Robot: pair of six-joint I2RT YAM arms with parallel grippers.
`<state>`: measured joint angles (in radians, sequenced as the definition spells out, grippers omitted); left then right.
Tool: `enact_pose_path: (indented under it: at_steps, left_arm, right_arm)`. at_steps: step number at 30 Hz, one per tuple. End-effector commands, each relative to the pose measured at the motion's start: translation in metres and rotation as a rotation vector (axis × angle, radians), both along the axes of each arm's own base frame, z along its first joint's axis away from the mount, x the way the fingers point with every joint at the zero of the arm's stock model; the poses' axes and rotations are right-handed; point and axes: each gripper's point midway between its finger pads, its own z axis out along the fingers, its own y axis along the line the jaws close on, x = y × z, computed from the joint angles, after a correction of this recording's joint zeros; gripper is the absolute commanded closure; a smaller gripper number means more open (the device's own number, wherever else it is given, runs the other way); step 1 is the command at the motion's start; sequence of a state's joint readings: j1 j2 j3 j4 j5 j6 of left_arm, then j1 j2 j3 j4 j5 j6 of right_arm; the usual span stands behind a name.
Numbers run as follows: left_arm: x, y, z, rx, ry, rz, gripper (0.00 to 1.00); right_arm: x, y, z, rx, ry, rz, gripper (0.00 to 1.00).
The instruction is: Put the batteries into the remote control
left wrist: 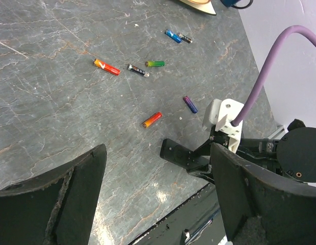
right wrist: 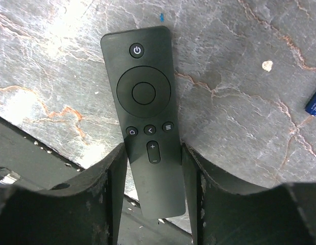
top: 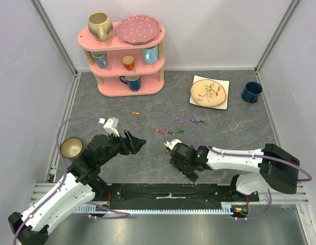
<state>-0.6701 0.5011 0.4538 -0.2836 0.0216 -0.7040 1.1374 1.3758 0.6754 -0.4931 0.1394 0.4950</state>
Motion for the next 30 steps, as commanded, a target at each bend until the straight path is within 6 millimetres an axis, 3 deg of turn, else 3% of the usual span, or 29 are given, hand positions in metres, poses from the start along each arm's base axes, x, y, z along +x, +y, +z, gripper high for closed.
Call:
enact_pose_path:
  at_steps: [1,7,14,17,19,23,25,28,30]
  left_arm:
    - [0.003,0.002,0.025,-0.012,-0.06,0.009,0.12]
    - [0.007,0.012,0.032,0.009,-0.076,0.063,0.12]
    - [0.013,0.033,0.042,0.016,-0.104,0.173,0.13]
    - [0.015,0.04,0.045,-0.001,-0.113,0.221,0.14]
    - [0.016,0.044,0.043,-0.007,-0.108,0.249,0.16]
    - [0.022,0.052,0.044,-0.026,-0.094,0.323,0.19]
    - [0.023,0.055,0.044,-0.025,-0.089,0.342,0.21]
    - [0.025,0.06,0.038,-0.008,-0.06,0.378,0.23]
    - [0.026,0.062,0.036,0.005,-0.049,0.391,0.23]
  right_arm:
    - [-0.003,0.004,0.0,0.018,0.011,-0.009,0.48]
    - [0.002,0.01,0.016,0.068,-0.009,-0.054,0.6]
    - [0.034,0.056,0.094,0.318,-0.123,-0.216,0.7]
    - [0.049,0.083,0.107,0.368,-0.14,-0.251,0.71]
    - [0.057,0.098,0.107,0.378,-0.143,-0.274,0.71]
    - [0.072,0.133,0.085,0.366,-0.118,-0.331,0.73]
    - [0.081,0.139,0.077,0.354,-0.133,-0.371,0.75]
    - [0.092,0.15,0.059,0.316,-0.139,-0.426,0.84]
    - [0.097,0.157,0.059,0.323,-0.143,-0.456,0.85]
